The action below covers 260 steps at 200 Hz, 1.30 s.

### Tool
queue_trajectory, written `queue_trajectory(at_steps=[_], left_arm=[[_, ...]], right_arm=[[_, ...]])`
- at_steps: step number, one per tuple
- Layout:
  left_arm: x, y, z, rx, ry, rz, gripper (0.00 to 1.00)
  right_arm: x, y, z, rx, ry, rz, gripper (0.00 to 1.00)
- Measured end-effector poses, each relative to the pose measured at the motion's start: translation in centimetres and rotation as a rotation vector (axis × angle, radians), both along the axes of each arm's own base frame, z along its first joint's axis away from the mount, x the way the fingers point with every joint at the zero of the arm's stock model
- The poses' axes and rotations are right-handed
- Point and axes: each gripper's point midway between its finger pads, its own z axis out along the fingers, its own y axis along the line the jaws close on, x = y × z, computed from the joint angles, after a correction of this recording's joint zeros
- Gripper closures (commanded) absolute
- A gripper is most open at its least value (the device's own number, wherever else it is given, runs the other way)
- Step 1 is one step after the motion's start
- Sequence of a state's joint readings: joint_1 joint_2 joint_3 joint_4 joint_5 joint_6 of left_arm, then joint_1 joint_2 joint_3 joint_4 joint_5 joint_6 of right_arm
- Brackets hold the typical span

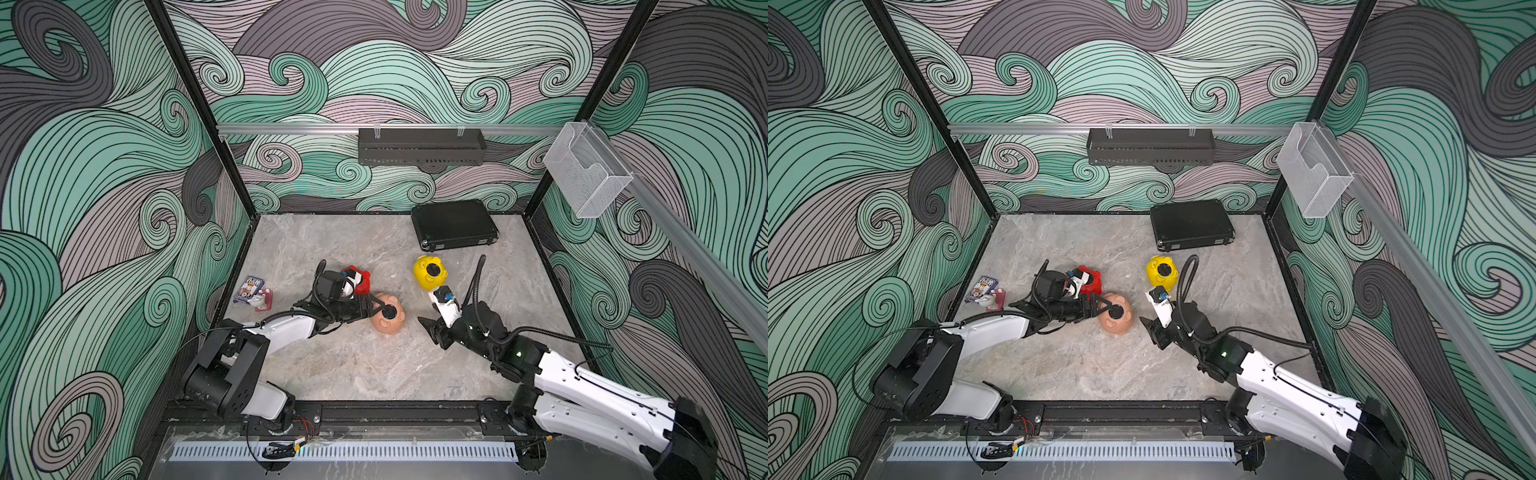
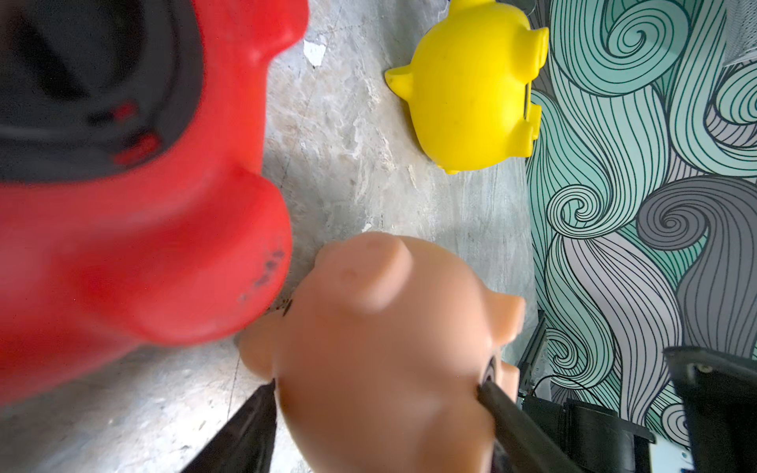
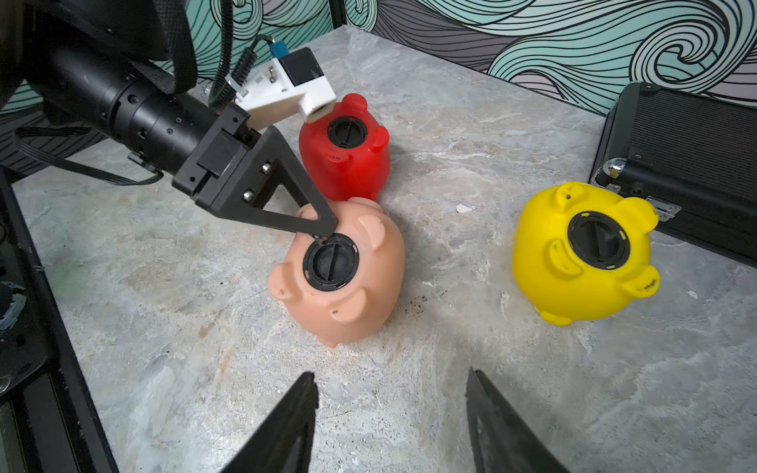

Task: Close piggy banks
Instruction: Reset both arms

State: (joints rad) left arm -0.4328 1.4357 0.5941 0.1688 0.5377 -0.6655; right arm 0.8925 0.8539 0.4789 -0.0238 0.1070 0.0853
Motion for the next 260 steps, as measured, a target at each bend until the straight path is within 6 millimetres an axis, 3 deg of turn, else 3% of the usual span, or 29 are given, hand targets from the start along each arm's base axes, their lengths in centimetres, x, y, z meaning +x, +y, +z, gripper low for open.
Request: queue_trajectory(at_steps=[35,59,120,260], left_arm=[[-0.1,0.1,0.1,0.002,0.001,0.000,0.26],[-0.3,0.3,0.2,0.013,0.005,0.007,0.26],[-0.4,0.5,0.0,0.020,0.015,0.009,0.26],[-0.7,0.7,0.5,0.029,0.026,0.012,0.20]], right_arm=[[-1.3,-1.1,-2.1,0.026,0.006,0.013,0.41],[-2.1,-1.9,-2.9,0.057,0.004,0.011,0.35],[-2.3,-1.9,-1.7,0.132,-0.031,0.017,0.35],[-2.7,-1.0,-2.7,0.117,0.009,0.059,0.35]])
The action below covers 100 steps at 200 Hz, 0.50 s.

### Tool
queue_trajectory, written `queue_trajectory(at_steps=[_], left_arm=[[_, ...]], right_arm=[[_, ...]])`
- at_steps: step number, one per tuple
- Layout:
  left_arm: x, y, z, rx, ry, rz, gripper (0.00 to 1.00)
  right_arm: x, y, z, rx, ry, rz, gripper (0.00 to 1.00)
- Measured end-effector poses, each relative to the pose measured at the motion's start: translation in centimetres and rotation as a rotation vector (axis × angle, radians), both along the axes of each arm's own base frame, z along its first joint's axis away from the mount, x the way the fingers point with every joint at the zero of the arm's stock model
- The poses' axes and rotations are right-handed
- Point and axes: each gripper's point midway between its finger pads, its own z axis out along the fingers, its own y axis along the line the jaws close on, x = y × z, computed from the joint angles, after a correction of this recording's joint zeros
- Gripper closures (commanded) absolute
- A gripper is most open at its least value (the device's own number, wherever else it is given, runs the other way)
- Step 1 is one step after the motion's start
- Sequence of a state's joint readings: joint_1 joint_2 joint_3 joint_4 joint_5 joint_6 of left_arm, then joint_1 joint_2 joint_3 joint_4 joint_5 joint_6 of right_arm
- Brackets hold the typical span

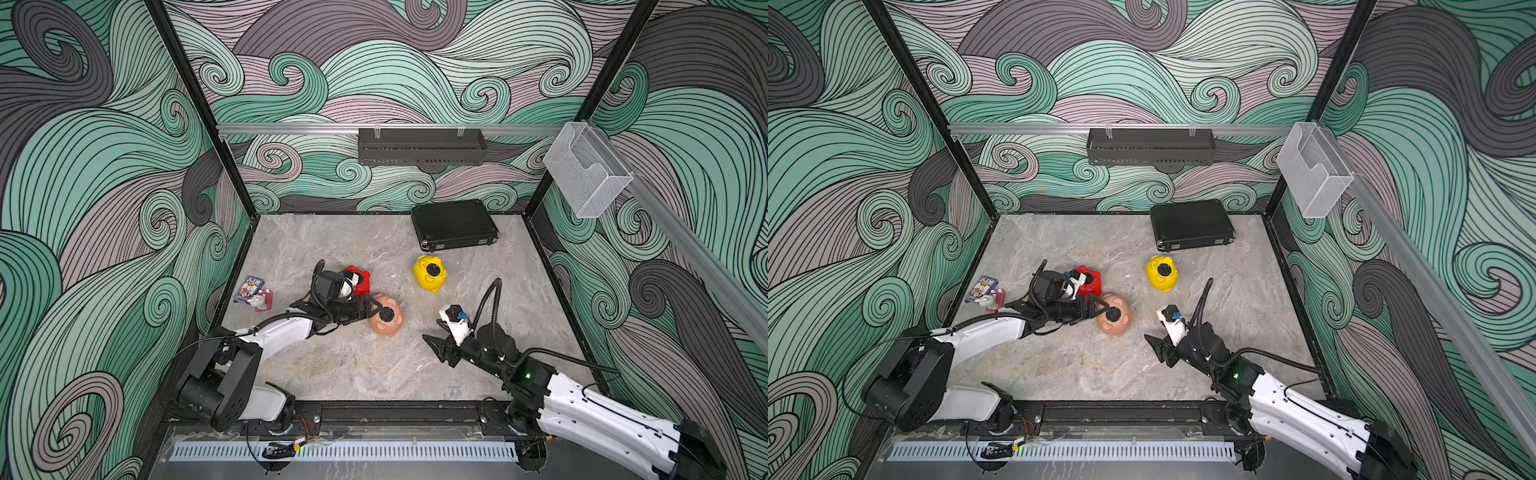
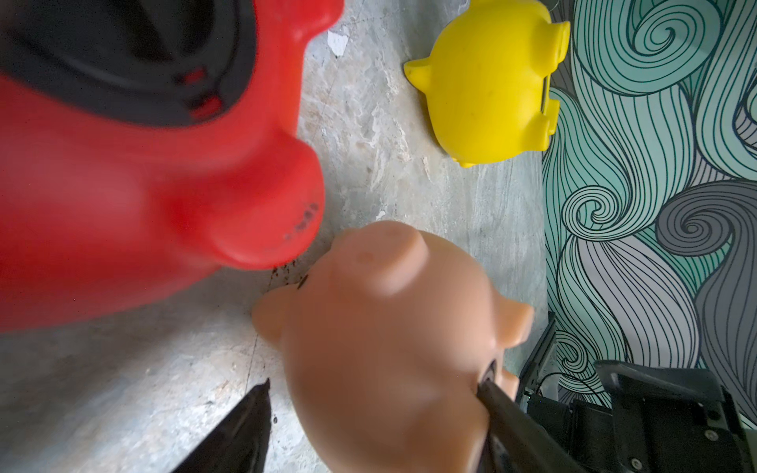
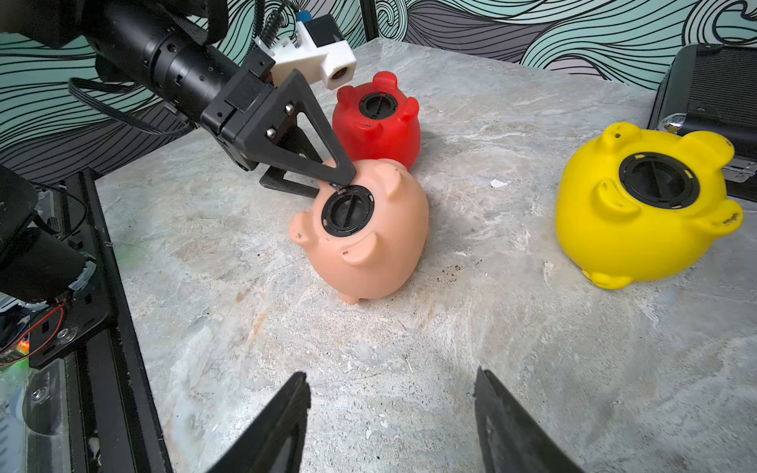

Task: Close piggy banks
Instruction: Reset both arms

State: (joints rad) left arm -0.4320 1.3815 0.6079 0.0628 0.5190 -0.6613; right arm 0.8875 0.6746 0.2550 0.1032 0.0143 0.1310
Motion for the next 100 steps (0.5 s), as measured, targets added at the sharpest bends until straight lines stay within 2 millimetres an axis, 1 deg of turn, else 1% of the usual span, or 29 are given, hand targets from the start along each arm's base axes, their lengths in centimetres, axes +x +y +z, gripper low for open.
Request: queue_trajectory(at_steps=[27,47,65,80,100], left_arm=[[-0.2,0.1,0.7,-0.004,-0.010,0.000,0.17],[-0.3,0.1,1.9,-0.014,-0.030,0.000,0.14],[-0.2,0.2,4.1,-0.029,-0.080,-0.001,0.11],[-0.1,0.4,6.5,-0.036,-0.140,0.007,0.10],[-0.3,1.7,10.2,-0.028,-0.261,0.052,0.09]], right_arm=[[0.0,0.0,0.1,0.002,-0.002,0.000,0.35],[0.0,0.1,0.2,0.005,-0.004,0.000,0.35],[0.1,0.0,0.2,0.005,-0.004,0.000,0.35],[0.1,0.0,0.2,0.007,-0.005,0.000,0.35],[0.1,0.0,0.3,0.008,-0.008,-0.001,0.35]])
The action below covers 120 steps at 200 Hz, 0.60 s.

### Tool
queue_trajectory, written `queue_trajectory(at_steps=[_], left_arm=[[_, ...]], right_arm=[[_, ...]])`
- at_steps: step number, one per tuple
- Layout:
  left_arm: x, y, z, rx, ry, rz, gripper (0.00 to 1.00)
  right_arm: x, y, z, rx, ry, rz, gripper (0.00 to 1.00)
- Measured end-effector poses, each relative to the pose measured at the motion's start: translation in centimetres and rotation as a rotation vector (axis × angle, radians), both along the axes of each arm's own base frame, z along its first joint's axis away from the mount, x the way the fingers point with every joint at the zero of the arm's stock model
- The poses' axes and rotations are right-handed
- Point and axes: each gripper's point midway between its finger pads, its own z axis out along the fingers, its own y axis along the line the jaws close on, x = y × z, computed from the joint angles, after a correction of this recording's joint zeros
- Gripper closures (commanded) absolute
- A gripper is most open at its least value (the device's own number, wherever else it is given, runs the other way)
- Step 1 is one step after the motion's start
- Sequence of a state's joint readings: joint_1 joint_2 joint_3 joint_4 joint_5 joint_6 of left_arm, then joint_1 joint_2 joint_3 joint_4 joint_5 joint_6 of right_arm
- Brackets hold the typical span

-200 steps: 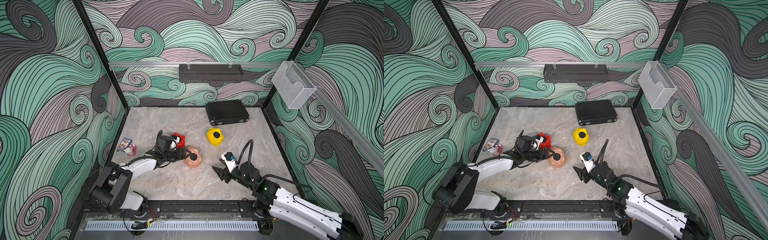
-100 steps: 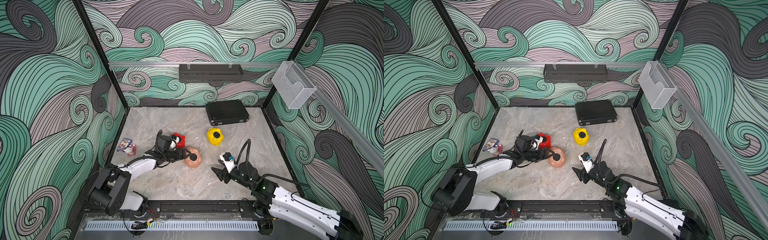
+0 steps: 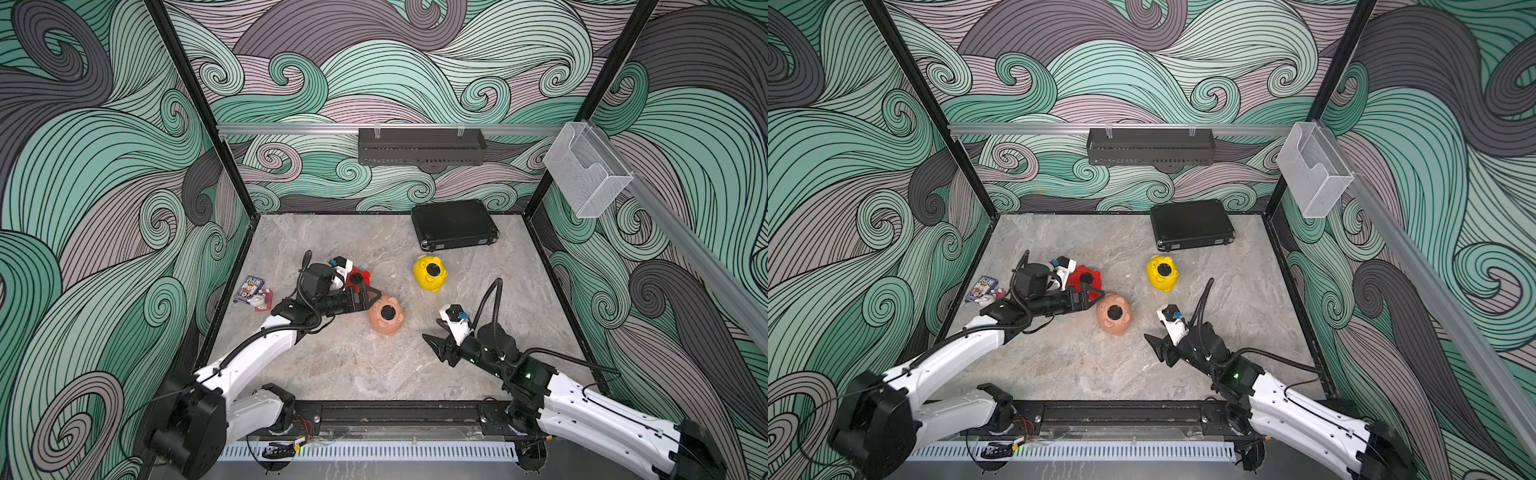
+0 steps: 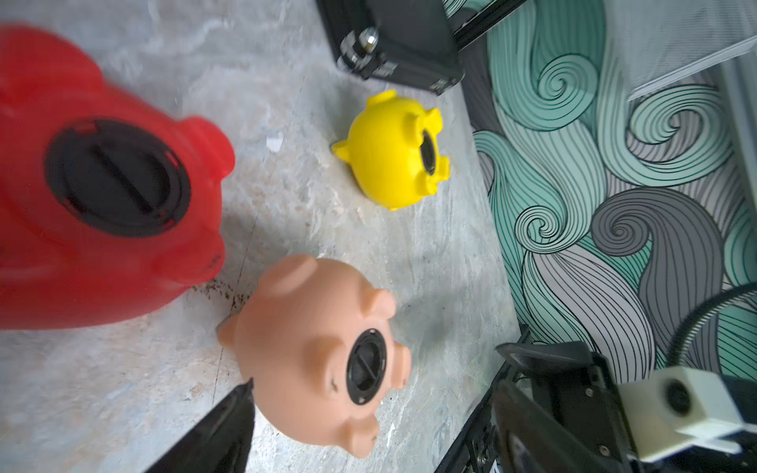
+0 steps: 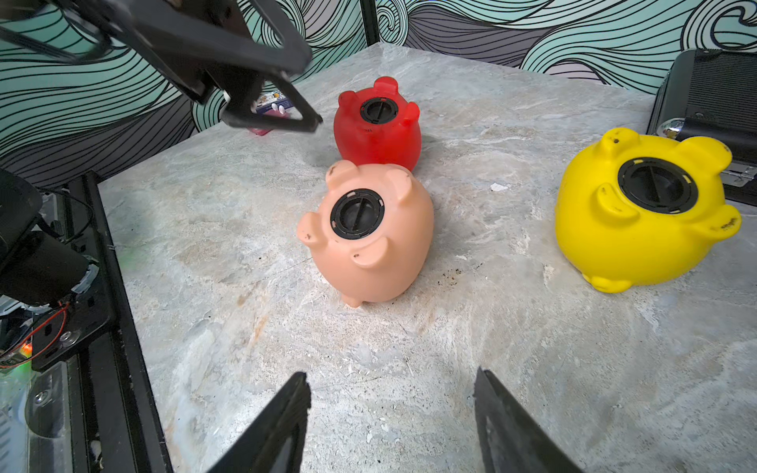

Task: Close piggy banks
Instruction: Reset both arms

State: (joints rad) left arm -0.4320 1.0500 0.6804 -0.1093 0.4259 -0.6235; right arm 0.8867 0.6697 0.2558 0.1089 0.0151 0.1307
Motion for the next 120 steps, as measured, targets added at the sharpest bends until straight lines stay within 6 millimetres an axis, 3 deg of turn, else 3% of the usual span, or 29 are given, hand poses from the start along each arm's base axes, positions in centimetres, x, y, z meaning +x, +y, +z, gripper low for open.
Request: queue_trajectory(at_steps=[31,51,65,82,98,120], left_arm=[[-0.4,4.8,5.0,0.077,-0.229,0.202,0.09],[-0.4,8.7,6.5,0.156,-0.383,0.372,0.09],[-0.3,11.4,5.6,0.241,-0.458,0.489,0.09],[0.3,14.3,2.5,0.402,-0.475,0.602,0.09],[0.7,16.7,-0.4,0.579,-0.445,0.678,0.09],[1.4,19.1,-2.3,0.799,-0.412,0.740,0.05]], right_arm=[[0.9,-0.6,0.8,-0.005,-0.022,-0.054,0.32],[3.0,-2.0,1.9,-0.022,-0.047,-0.166,0.31],[4.9,-3.7,2.7,-0.041,-0.061,-0.274,0.30],[7.6,-6.4,3.4,-0.068,-0.074,-0.428,0.28],[9.8,-9.8,3.2,-0.103,-0.080,-0.583,0.27],[11.7,-14.6,2.5,-0.145,-0.083,-0.771,0.26]])
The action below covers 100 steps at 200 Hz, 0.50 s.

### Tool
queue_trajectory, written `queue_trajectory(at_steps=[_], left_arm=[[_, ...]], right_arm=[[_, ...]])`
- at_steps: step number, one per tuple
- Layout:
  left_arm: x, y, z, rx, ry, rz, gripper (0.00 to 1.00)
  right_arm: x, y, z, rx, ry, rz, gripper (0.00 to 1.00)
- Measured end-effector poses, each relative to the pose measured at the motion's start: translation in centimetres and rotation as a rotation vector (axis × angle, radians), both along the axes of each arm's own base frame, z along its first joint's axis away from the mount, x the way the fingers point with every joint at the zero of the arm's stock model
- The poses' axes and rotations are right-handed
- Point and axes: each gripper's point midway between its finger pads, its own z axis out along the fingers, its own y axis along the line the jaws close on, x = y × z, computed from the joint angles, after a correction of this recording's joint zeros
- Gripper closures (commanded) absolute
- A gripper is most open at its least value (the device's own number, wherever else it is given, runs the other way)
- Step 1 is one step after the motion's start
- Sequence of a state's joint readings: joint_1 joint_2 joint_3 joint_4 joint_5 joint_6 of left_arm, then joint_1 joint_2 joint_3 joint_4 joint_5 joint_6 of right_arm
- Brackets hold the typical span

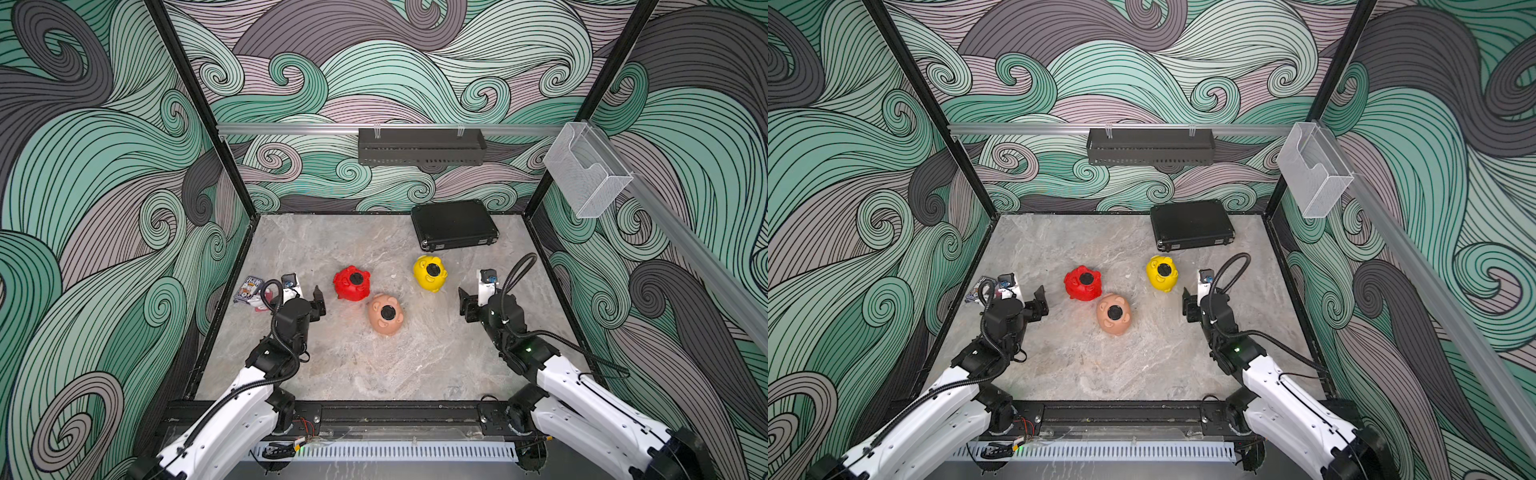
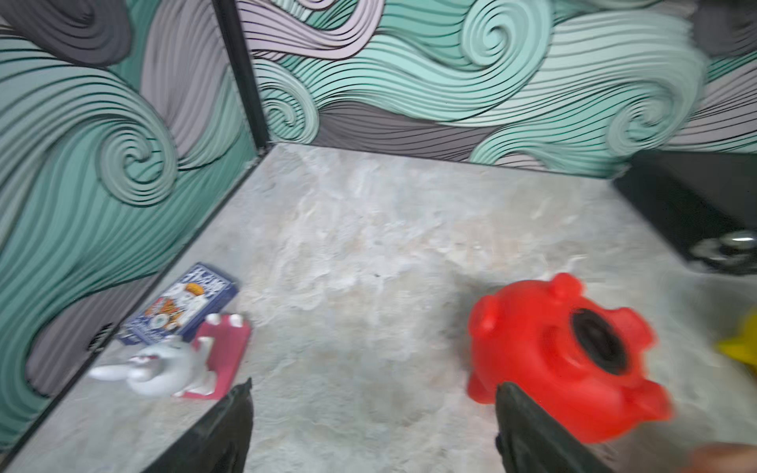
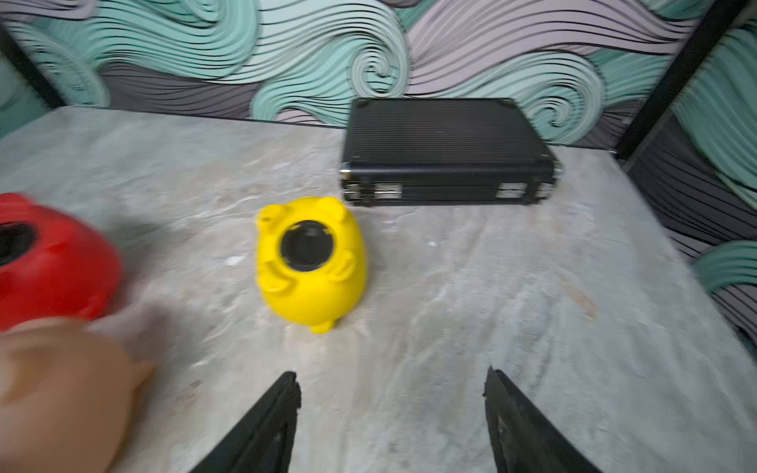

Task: Close piggy banks
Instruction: Reset both arms

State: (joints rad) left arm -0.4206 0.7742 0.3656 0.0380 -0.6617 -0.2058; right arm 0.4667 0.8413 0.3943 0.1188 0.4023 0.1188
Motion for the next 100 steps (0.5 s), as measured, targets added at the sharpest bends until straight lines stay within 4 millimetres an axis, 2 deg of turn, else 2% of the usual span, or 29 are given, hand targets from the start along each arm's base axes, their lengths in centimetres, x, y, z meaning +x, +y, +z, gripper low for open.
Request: queue_trajectory(at_steps=[23,40,55,64,76,100], left_arm=[[1.3,1.3,-1.7,0.112,0.052,0.058,0.04],[2.0,2.4,-4.1,0.161,0.103,0.080,0.03],[2.2,3.2,-6.1,0.190,0.156,0.079,0.03],[2.5,3.5,-6.8,0.191,0.174,0.073,0.03],[3.2,3.9,-7.0,0.178,0.170,0.069,0.04],[5.0,4.5,-6.9,0.129,0.135,0.047,0.07]], right_arm=[[1.0,-4.5,-0.9,-0.021,0.024,-0.152,0.27],[1.8,-6.9,-1.6,-0.028,0.022,-0.229,0.27],[2.2,-8.7,-3.8,-0.027,0.053,-0.279,0.27],[2.2,-9.5,-5.7,-0.047,0.108,-0.298,0.27],[2.4,-9.9,-7.1,-0.059,0.126,-0.296,0.27],[3.6,-9.6,-7.6,-0.053,0.073,-0.257,0.28]])
